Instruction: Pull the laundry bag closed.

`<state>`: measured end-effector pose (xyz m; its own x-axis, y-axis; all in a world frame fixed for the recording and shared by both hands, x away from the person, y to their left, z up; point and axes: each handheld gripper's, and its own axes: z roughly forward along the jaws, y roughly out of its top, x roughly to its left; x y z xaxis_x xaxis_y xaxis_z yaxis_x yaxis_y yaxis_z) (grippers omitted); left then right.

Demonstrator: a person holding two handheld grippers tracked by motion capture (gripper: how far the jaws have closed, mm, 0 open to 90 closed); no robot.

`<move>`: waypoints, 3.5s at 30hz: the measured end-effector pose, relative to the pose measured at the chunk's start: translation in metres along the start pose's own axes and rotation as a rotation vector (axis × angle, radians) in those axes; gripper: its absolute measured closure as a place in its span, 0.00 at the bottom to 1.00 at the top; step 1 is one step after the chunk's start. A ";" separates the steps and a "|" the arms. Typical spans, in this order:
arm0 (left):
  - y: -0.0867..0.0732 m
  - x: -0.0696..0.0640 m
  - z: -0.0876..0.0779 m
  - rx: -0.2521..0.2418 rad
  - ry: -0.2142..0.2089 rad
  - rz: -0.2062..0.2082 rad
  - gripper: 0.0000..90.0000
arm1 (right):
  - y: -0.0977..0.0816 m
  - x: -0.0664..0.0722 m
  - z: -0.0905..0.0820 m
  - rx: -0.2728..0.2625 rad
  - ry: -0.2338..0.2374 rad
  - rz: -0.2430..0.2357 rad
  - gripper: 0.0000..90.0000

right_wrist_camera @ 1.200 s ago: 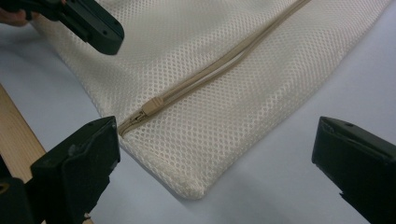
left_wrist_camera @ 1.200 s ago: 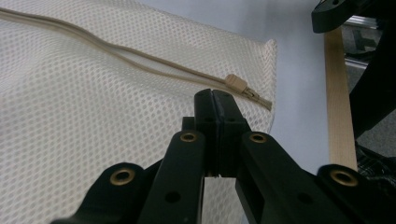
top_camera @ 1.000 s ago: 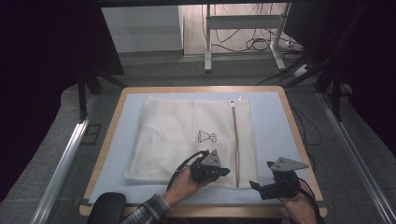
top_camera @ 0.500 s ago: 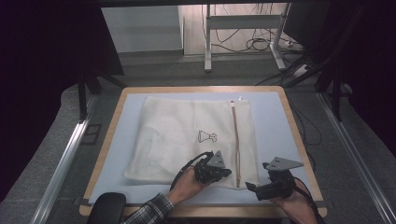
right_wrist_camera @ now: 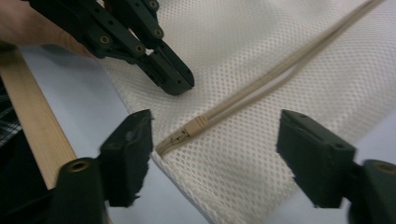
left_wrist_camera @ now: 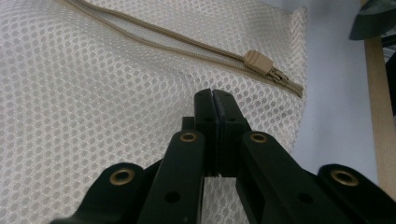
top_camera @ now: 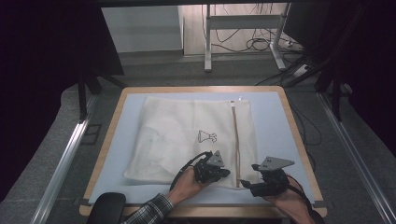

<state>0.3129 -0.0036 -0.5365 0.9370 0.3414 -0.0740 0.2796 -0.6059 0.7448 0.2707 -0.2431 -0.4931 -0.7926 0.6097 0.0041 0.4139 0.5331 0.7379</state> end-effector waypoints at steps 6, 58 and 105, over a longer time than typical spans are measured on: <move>-0.001 0.001 0.000 -0.008 -0.009 -0.022 0.99 | 0.004 -0.003 0.010 0.027 0.063 -0.001 0.46; -0.001 -0.019 -0.002 -0.011 -0.065 0.021 0.97 | 0.010 -0.003 0.030 0.113 0.190 -0.135 0.94; -0.001 -0.026 0.006 -0.011 -0.071 0.054 1.00 | 0.013 -0.004 0.034 0.140 0.109 -0.134 0.95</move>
<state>0.2893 -0.0162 -0.5395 0.9631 0.2569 -0.0799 0.2265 -0.6142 0.7560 0.2948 -0.2181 -0.5064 -0.8853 0.4649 -0.0096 0.3535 0.6861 0.6359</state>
